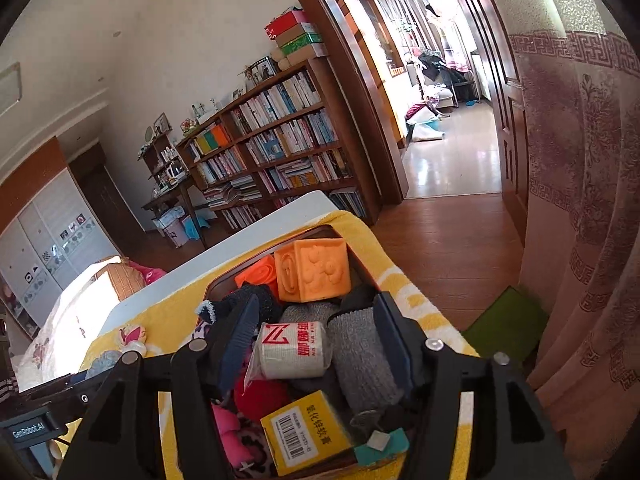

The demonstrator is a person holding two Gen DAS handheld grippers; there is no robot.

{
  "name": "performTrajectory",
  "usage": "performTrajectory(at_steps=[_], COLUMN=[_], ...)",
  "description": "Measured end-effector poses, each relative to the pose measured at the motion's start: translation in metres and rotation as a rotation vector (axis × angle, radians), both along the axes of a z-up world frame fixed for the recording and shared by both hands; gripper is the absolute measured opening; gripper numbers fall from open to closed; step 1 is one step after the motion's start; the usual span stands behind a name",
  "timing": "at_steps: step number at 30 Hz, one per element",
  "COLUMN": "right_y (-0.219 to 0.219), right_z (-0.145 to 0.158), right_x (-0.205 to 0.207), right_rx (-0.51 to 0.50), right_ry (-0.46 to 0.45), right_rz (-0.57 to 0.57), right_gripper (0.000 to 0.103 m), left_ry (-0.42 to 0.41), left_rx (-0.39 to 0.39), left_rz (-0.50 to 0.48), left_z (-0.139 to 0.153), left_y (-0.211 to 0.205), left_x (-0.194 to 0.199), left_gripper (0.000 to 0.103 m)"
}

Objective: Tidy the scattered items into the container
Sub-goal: 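Carry the grey sock and white cup into the tin and release both, then move both grippers back over the last items on the towel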

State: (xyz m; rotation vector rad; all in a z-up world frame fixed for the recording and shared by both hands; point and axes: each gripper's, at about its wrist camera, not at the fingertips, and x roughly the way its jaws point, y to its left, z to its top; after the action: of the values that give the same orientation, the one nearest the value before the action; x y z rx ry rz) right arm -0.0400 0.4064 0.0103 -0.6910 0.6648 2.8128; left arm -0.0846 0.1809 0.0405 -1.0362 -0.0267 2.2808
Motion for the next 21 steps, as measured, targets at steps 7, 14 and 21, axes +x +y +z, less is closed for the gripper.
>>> performTrajectory(at_steps=[7,14,21], right_y=[0.020,0.015,0.010], right_z=[0.005,0.003,0.005], right_x=[0.009,0.008,0.010], right_rx=[-0.048,-0.005,0.032], right_ry=[0.025,-0.001,0.012], right_rz=[-0.091,-0.069,-0.064], right_gripper=[0.070,0.070,0.072], left_ry=[-0.014,-0.061,-0.055], left_rx=[-0.024,-0.071,-0.044], left_rz=[-0.069,-0.092,-0.099], left_z=[-0.008,-0.033,-0.026], left_y=[0.051,0.078,0.065], left_x=[-0.009,-0.027,-0.020], left_gripper=[0.048,0.051,0.075])
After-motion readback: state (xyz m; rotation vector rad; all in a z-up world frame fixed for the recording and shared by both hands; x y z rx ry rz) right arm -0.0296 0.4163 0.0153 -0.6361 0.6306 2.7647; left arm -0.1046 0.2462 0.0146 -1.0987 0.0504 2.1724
